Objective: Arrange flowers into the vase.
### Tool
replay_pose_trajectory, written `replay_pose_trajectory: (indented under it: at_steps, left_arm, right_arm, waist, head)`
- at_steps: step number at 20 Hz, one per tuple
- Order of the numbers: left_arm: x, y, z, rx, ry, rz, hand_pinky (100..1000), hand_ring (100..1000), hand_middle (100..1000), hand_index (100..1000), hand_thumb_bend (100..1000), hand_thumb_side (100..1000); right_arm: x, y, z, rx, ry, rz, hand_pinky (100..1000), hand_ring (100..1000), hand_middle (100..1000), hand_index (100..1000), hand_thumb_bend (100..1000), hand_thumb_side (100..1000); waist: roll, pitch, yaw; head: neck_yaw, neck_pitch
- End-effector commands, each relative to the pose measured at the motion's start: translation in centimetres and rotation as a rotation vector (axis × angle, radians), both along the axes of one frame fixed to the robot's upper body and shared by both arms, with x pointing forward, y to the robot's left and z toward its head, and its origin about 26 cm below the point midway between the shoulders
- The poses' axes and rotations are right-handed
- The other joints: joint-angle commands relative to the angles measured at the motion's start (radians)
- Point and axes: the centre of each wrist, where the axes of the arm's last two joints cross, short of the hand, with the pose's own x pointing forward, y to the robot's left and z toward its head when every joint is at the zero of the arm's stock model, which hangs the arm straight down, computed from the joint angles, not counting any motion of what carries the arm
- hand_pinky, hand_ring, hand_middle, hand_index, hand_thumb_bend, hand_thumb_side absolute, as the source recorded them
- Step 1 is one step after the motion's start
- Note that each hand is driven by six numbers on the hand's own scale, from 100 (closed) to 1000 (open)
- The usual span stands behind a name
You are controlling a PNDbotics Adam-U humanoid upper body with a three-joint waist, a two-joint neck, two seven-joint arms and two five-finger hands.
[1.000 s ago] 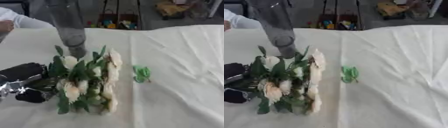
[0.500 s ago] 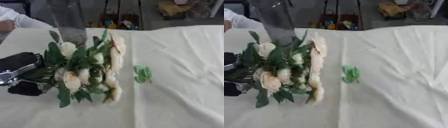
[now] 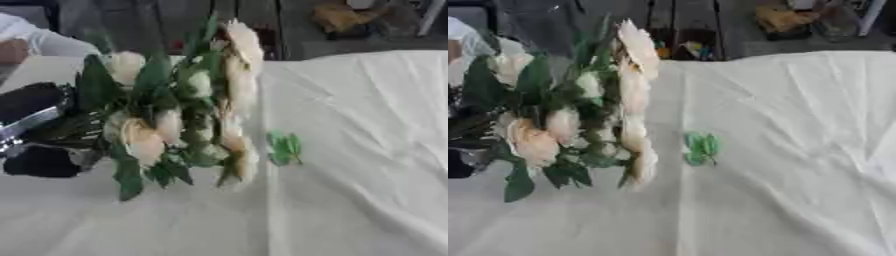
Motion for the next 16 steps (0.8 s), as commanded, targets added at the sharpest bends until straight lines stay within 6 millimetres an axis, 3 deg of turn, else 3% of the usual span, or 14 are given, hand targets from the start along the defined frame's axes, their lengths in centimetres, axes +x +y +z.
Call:
replay_pose_trajectory:
  at_steps: [1, 16]
  left_arm:
    - [-0.6, 0.2, 1.9, -0.076, -0.082, -0.026, 100, 100, 100, 100, 100, 458]
    - [-1.0, -0.2, 4.4, -0.477, -0.200, -0.179, 100, 100, 100, 100, 100, 546]
  right_arm:
    - [-0.5, -0.3, 1.0, -0.025, -0.033, -0.009, 554, 787, 525, 754, 100, 859]
    - [-0.6, -0.5, 0.8, -0.026, -0.022, -0.011, 556, 788, 524, 755, 100, 858]
  waist:
    - [0.001, -0.026, 0.002]
    - [0.005, -0.034, 0.004]
  head:
    - [-0.003, 0.001]
    - [-0.003, -0.004]
